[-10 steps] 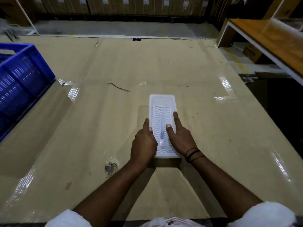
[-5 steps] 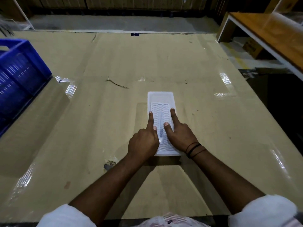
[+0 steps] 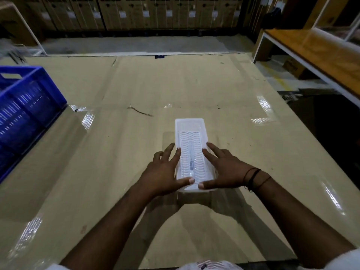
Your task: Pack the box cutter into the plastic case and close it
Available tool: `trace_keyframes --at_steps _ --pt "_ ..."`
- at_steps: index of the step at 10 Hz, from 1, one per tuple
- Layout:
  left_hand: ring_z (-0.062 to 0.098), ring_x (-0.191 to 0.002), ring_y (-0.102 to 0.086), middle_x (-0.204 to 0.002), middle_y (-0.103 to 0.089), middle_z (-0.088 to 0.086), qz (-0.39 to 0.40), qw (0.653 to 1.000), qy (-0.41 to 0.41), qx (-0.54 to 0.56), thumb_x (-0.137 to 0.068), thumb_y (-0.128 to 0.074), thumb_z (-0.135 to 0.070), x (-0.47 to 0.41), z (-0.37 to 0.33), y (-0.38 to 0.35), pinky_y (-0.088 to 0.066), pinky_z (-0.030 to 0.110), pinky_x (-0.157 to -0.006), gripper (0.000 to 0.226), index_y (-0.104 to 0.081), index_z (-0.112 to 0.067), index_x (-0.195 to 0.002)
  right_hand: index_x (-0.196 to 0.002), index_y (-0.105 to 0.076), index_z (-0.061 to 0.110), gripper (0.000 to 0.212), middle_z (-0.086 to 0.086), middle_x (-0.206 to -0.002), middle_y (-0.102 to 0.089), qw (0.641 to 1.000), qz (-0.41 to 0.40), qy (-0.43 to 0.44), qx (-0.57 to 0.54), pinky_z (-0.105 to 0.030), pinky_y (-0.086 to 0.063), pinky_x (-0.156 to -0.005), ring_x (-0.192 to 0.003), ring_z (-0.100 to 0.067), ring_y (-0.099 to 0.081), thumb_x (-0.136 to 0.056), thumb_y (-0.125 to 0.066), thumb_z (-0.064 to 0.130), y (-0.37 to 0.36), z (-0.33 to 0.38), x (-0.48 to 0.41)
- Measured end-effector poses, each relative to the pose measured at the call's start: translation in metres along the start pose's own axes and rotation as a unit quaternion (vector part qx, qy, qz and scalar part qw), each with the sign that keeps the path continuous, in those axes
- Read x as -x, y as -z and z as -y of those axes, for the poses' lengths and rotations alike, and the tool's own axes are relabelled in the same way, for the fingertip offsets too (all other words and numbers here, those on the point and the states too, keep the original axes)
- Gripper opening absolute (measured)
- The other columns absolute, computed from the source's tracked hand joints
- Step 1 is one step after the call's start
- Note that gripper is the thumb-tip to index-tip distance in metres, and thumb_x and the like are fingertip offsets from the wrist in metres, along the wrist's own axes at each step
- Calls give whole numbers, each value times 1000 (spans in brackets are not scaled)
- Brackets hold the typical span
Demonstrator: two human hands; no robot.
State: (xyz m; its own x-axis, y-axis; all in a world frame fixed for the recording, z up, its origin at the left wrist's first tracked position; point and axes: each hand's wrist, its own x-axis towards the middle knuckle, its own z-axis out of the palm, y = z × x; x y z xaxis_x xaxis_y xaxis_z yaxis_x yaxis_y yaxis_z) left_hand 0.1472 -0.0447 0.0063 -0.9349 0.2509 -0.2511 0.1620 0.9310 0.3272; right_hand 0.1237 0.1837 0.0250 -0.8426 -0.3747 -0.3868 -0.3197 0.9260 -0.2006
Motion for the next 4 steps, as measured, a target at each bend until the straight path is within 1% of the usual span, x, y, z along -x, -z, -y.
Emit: trace_keyframes --at_steps 1,2,3,4 --pt "29 -157 2 -171 13 -8 54 997 -12 -47 -74 -58 -84 -1 1 14 -24 53 -123 124 10 -29 -162 -157 8 26 131 3 -165 18 999 35 7 32 -47 -28 -118 -149 -29 -13 -64 -65 82 6 1 2" --pt "31 -157 10 -170 17 -7 69 993 -27 -94 -74 -62 -81 -4 -6 22 -20 53 -124 127 9 -24 -162 -157 9 26 134 1 -166 18 998 36 2 47 -47 -32 -116 -147 -30 -19 -62 -68 81 8 5 0" --pt "32 -157 7 -171 12 -5 84 990 -20 -111 -73 -66 -79 -8 -12 26 -20 54 -124 128 5 -21 -163 -157 9 26 135 2 -166 17 997 50 -9 60 -47 -31 -116 -148 -30 -18 -60 -66 83 10 7 0" --pt "34 -157 -6 -172 -4 1 72 984 -34 -157 -69 -66 -82 -16 -19 36 -23 53 -122 125 -13 -18 -162 -158 -1 27 125 1 -167 4 996 16 -4 93 -48 -28 -116 -149 -30 -15 -64 -57 87 17 4 -2"
